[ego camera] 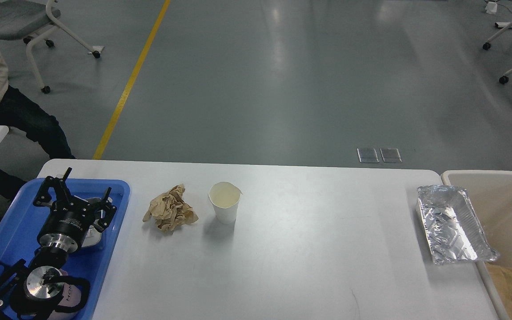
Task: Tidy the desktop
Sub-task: 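Reach the right gripper to the edge of the foil-covered tray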
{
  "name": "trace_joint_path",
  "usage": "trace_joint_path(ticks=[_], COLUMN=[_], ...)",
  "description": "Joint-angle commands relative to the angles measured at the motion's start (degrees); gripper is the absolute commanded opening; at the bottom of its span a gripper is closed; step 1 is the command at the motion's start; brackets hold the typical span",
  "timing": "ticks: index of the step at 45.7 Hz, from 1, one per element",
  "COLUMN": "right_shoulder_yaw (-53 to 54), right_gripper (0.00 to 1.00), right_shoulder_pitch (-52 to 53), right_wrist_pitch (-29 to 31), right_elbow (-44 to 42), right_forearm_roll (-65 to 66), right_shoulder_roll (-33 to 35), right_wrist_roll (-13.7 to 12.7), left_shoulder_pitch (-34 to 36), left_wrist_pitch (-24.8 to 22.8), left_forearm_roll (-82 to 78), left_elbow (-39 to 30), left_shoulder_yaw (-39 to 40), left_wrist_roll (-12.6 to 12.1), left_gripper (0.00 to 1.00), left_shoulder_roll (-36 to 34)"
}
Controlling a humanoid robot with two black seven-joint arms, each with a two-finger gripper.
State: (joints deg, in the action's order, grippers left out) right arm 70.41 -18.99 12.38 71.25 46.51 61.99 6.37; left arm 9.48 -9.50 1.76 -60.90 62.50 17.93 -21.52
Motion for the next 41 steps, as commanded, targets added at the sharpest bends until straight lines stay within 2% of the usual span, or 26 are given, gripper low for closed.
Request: trace_joint_path(ticks=[1, 12, 17, 41], right_shoulder_yaw=[-5.2, -19.1, -25.1, -31.0], right_gripper=[1.0, 1.0, 1.0, 1.0], right_shoulder_pitch=[6.1, 19.9, 26.0, 31.6], right_wrist_pitch=[0.0, 0.0, 0.0, 0.0], right_elbow=[-0.2, -10.2, -14.2, -26.5], right_forearm_roll=[-1.3, -2.0, -2.3, -8.9], right_shoulder_roll=[-1.9, -10.7, -12.1, -19.0], right_wrist_roll=[-0.1, -0.6, -0.6, -0.6], left_shoulder_pitch=[0.0, -0.2, -0.1, -0.4], left_wrist_pitch=[0.0, 0.1, 0.1, 0.1], left_forearm_roll=[0.0, 0.0, 0.0, 0.0], left_elbow=[0.0, 0.0, 0.0, -0.1], left_shoulder_yaw=[0.0, -0.2, -0.4, -0.4], left_wrist_roll=[0.0, 0.0, 0.0, 0.0], left_gripper=[0.96, 0.96, 0.96, 0.96], left_shoulder_roll=[0.0, 0.0, -0.1, -0.1])
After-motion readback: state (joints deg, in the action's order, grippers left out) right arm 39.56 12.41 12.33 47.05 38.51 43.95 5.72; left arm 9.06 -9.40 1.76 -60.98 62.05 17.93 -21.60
